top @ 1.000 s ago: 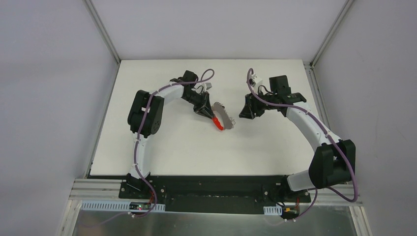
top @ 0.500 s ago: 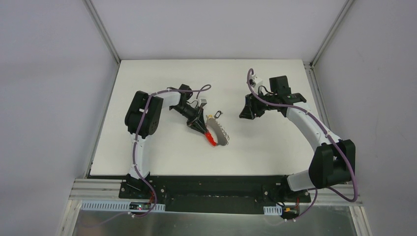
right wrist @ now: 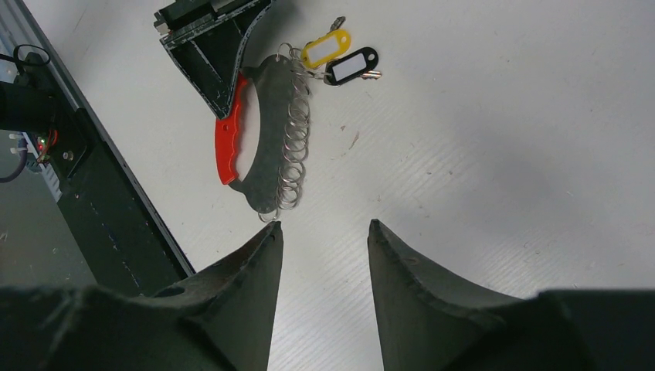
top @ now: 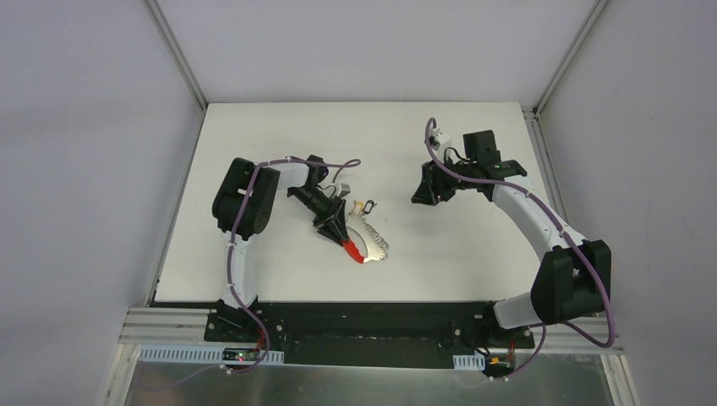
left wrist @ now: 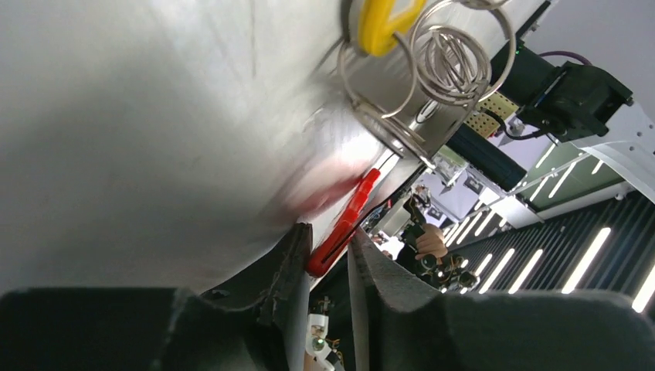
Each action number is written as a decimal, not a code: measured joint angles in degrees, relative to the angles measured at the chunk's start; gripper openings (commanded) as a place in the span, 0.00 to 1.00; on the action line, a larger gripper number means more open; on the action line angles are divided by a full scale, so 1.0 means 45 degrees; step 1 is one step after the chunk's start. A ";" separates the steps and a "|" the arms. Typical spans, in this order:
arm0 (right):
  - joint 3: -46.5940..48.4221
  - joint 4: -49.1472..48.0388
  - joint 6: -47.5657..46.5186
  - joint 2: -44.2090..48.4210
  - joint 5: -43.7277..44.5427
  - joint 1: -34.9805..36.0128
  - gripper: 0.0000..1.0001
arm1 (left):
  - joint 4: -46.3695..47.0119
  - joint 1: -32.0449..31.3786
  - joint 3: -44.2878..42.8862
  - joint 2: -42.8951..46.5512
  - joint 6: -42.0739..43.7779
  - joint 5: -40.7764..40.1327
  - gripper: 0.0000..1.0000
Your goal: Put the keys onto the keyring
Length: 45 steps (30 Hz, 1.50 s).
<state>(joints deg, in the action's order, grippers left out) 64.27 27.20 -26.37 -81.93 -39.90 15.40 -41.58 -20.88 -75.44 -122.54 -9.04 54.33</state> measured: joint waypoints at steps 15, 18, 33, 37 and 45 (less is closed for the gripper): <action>0.0087 0.0389 -0.0170 0.0000 0.0068 0.0000 0.48 | -0.0860 0.0010 0.0408 0.1243 0.0767 -0.1486 0.61; 0.0209 0.0588 -0.0277 0.0019 0.0170 0.0000 0.52 | -0.0903 0.0151 0.0661 0.1797 0.1025 -0.2035 0.67; -0.0272 0.0049 -0.0015 0.2458 0.2210 -0.0199 1.00 | -0.0267 0.0714 0.1443 0.7077 0.2429 -0.5994 0.96; -0.0272 -0.0311 0.0379 0.2317 0.3249 -0.0228 1.00 | 0.0330 0.0928 0.1438 0.8947 0.2540 -0.7592 0.99; -0.0471 -0.2079 0.1661 0.2370 0.6683 -0.0272 1.00 | 0.2919 0.1195 0.2744 1.2866 0.2686 -1.2570 0.99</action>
<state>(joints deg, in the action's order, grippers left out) 62.15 17.85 -18.90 -71.26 -9.82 14.17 -28.45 -15.51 -63.09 -64.64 3.05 -2.24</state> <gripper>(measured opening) 0.994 0.990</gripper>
